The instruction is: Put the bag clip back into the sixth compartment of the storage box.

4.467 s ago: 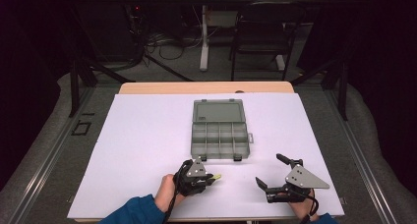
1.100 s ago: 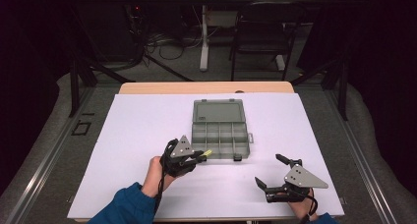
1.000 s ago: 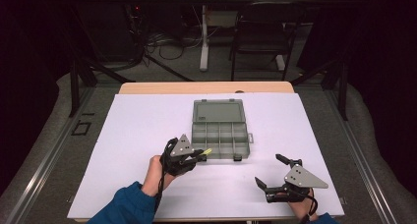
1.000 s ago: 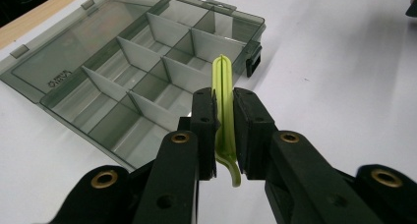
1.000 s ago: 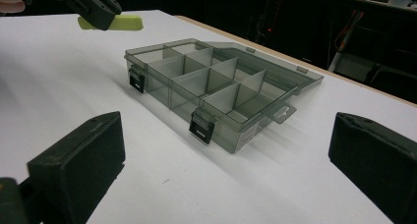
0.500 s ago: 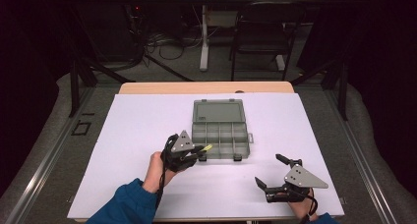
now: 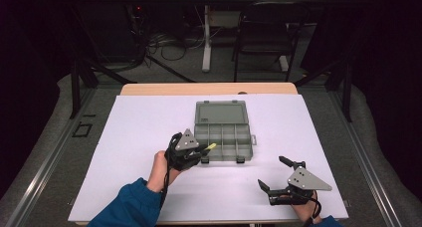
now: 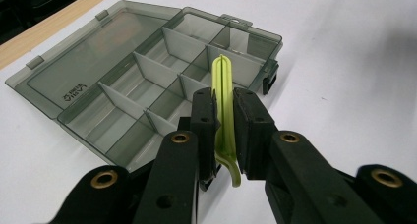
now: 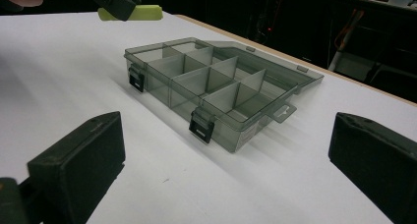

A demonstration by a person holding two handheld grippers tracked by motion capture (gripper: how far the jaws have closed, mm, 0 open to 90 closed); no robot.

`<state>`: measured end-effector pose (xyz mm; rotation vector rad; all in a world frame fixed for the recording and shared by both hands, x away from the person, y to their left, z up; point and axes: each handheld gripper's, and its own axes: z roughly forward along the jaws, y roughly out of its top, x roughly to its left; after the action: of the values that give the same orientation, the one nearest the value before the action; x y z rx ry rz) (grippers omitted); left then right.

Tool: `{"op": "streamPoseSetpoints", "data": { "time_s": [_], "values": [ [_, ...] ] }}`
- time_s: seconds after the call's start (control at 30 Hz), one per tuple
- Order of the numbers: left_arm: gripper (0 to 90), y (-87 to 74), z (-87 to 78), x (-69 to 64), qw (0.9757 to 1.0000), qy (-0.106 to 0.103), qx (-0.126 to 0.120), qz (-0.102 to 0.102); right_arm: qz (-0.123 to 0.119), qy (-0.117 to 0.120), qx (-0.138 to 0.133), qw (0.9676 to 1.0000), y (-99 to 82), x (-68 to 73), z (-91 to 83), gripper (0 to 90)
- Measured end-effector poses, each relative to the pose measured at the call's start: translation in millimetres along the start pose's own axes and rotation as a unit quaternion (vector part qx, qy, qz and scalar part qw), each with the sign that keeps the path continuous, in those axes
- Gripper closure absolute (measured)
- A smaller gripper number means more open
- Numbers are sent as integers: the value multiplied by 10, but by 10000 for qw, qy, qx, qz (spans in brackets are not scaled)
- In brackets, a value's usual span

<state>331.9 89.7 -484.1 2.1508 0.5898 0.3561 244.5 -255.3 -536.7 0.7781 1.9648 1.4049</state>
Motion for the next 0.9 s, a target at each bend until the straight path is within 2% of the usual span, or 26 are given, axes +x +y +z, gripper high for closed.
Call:
{"op": "streamPoseSetpoints", "data": {
  "time_s": [0.47,0.9],
  "values": [
    [799,54,74,32,10000,45,-20,-59,10,3,4,10000,-1,-1,-1,1],
    [800,84,156,68,9996,120,-36,-246,2,1,11,10000,-3,-3,0,1]
  ]
}}
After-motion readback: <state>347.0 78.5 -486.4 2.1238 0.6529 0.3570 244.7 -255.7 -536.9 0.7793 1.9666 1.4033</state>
